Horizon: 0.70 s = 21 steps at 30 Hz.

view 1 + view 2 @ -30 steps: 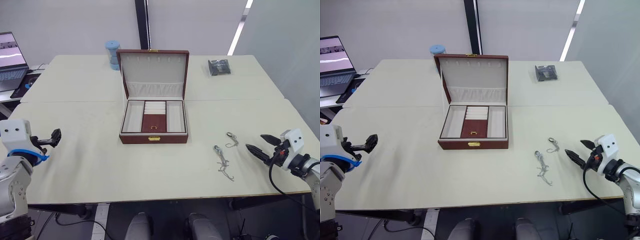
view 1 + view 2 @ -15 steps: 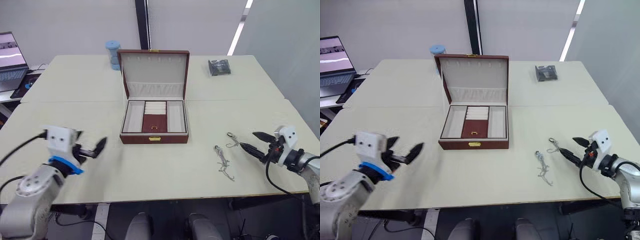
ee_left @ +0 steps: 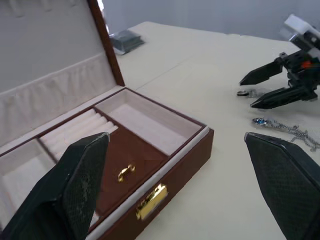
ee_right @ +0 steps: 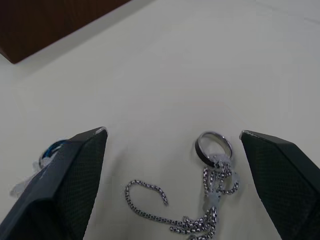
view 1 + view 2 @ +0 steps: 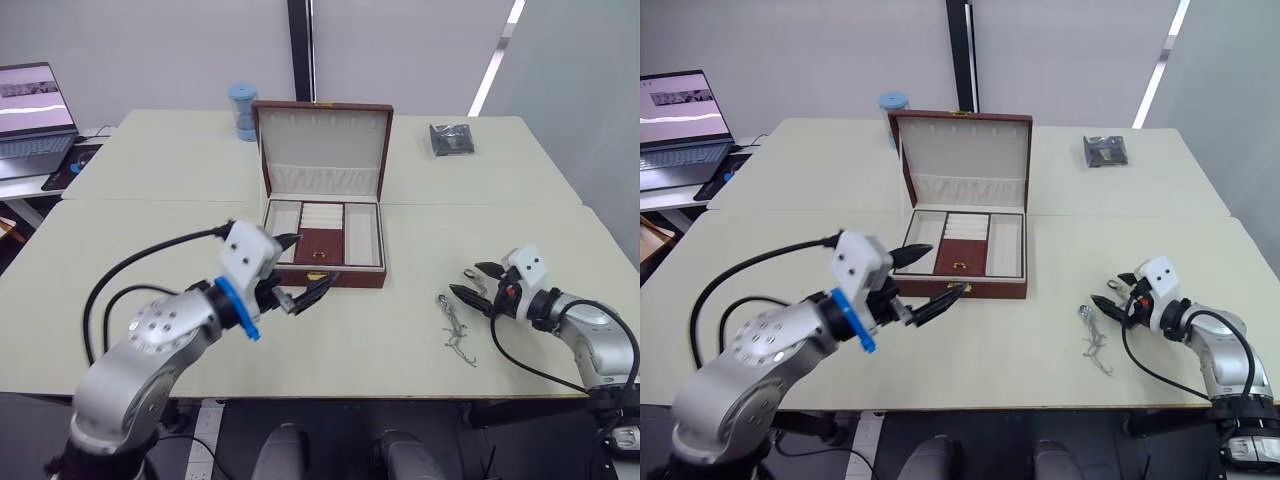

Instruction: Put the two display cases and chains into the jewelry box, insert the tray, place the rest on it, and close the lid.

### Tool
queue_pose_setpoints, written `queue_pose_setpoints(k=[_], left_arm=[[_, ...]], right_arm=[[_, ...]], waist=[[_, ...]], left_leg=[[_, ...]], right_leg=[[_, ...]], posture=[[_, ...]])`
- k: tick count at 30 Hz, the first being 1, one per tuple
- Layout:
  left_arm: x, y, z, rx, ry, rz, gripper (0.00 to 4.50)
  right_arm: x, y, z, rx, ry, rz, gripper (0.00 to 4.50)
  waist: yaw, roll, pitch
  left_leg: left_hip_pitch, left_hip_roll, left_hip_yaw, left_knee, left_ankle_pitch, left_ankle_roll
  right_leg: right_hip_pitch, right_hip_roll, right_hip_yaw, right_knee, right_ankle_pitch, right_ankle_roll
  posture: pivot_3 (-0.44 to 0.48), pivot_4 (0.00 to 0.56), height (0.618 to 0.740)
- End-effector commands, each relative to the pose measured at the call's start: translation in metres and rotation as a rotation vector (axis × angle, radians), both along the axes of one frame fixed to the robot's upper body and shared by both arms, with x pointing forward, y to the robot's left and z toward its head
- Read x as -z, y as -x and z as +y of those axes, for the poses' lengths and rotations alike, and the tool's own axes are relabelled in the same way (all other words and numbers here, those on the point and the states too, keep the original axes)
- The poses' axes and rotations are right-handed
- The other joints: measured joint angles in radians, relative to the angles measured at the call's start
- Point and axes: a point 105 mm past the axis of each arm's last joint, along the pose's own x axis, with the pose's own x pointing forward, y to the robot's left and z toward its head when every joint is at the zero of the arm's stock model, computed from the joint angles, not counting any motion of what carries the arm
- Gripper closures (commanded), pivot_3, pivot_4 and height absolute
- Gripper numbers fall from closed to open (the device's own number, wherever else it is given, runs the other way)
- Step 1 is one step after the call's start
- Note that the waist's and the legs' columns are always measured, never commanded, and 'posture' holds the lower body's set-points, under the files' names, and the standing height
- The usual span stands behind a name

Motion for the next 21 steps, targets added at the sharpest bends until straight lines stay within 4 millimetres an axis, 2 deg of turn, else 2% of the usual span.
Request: queue_pose_setpoints(k=[1, 6, 7, 8, 10, 12, 13, 16, 18, 21], left_arm=[[0.011, -0.03, -0.004, 0.038, -0.011, 0.061, 0.0], [-0.006, -0.076, -0.02, 0.043, -0.011, 0.062, 0.0], [-0.008, -0.071, -0.019, 0.046, 0.012, 0.002, 0.0], [0.001, -0.052, -0.012, 0.053, 0.024, -0.03, 0.0], [0.022, 0.0, 0.002, 0.068, 0.037, -0.064, 0.0], [0.032, 0.023, 0.008, 0.068, 0.032, -0.064, 0.0], [0.034, 0.027, 0.009, 0.061, 0.03, -0.064, 0.0], [0.036, 0.031, 0.015, 0.037, 0.02, -0.062, 0.0], [0.036, 0.032, 0.017, 0.027, 0.015, -0.059, 0.0], [0.039, 0.032, 0.018, 0.012, 0.011, -0.043, 0.0]], right_arm=[[-0.006, -0.001, -0.002, 0.014, 0.022, -0.046, 0.01], [-0.01, 0.001, -0.004, 0.032, 0.012, -0.062, 0.01], [-0.011, 0.002, -0.003, 0.029, 0.004, -0.062, 0.01], [-0.011, 0.002, -0.003, 0.028, 0.001, -0.063, 0.01], [-0.011, 0.003, -0.003, 0.031, 0.001, -0.063, 0.01], [-0.011, 0.003, -0.004, 0.033, 0.0, -0.063, 0.01], [-0.011, 0.004, -0.004, 0.034, -0.003, -0.063, 0.01], [-0.011, 0.004, -0.004, 0.036, -0.006, -0.066, 0.01], [-0.012, 0.003, -0.004, 0.037, -0.006, -0.068, 0.01], [-0.011, 0.003, -0.003, 0.034, -0.007, -0.065, 0.01]], waist=[[-0.004, 0.0, 0.0], [-0.004, 0.0, 0.001], [-0.004, 0.0, 0.0], [-0.014, 0.003, -0.001], [-0.042, 0.01, -0.006], [-0.052, 0.01, -0.005], [-0.045, 0.006, -0.003], [-0.013, 0.007, -0.002], [-0.006, 0.007, -0.002], [-0.007, 0.007, -0.002]], left_leg=[[0.0, 0.0, 0.0, 0.0, 0.0, 0.0], [-0.003, 0.001, 0.001, 0.001, 0.0, 0.0], [-0.004, 0.001, 0.001, 0.001, 0.0, 0.0], [-0.004, 0.0, 0.001, 0.001, 0.0, 0.0], [-0.004, 0.002, 0.005, -0.002, 0.0, -0.001], [-0.001, 0.002, 0.004, -0.007, -0.003, -0.003], [0.0, 0.003, 0.002, -0.01, -0.003, -0.003], [0.003, 0.002, -0.003, -0.01, -0.004, -0.002], [0.009, -0.001, -0.003, -0.01, -0.004, -0.002], [0.01, -0.001, 0.002, -0.009, -0.003, 0.001]], right_leg=[[0.0, 0.001, 0.0, 0.0, 0.0, 0.0], [-0.003, 0.001, 0.0, -0.001, 0.0, 0.001], [-0.003, 0.001, 0.0, -0.001, 0.0, 0.001], [-0.004, 0.001, 0.0, -0.001, 0.0, 0.001], [-0.004, -0.001, 0.003, -0.006, -0.001, 0.001], [-0.003, -0.001, 0.017, -0.013, -0.001, 0.001], [-0.003, 0.0, 0.017, -0.015, -0.001, 0.001], [-0.001, 0.0, 0.012, -0.012, 0.0, 0.001], [0.005, -0.001, 0.012, -0.012, 0.001, 0.002], [0.005, 0.0, 0.017, -0.015, 0.004, 0.006]], posture=[[0.0, 0.15, 0.74], [0.0, 0.15, 0.74], [0.0, 0.15, 0.74], [0.0, 0.15, 0.74], [0.0, 0.15, 0.74], [0.0, 0.15, 0.74], [0.0, 0.15, 0.74], [0.0, 0.15, 0.74], [0.0, 0.15, 0.74], [0.0, 0.15, 0.74]])
